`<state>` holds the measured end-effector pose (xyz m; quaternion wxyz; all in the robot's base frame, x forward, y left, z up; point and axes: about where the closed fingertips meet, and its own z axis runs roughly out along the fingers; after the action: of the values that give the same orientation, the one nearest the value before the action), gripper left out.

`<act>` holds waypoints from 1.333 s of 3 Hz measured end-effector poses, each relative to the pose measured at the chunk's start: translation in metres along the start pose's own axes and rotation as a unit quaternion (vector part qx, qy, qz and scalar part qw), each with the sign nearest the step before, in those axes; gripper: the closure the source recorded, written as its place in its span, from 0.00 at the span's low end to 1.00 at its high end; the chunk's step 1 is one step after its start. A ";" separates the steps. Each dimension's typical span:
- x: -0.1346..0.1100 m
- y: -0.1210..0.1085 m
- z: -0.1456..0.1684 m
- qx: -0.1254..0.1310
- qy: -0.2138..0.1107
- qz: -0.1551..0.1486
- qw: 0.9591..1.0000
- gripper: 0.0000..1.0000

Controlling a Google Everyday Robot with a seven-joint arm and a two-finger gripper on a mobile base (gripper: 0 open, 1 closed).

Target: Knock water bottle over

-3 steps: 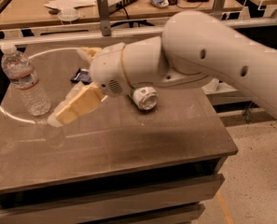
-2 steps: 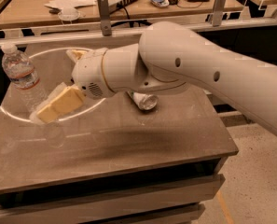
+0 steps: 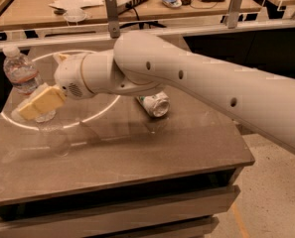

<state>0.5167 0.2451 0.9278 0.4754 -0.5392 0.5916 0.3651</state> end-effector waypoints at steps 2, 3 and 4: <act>-0.026 -0.018 0.052 -0.054 -0.069 -0.018 0.996 0.27; -0.041 -0.021 0.041 -0.062 -0.084 -0.062 0.993 0.50; -0.056 -0.029 0.006 -0.034 -0.062 -0.145 0.987 0.73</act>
Offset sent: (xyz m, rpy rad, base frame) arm 0.0377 0.0686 0.0230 0.2134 -0.0537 0.1855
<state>0.5448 0.2627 0.9819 0.5406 -0.6112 0.4636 0.3452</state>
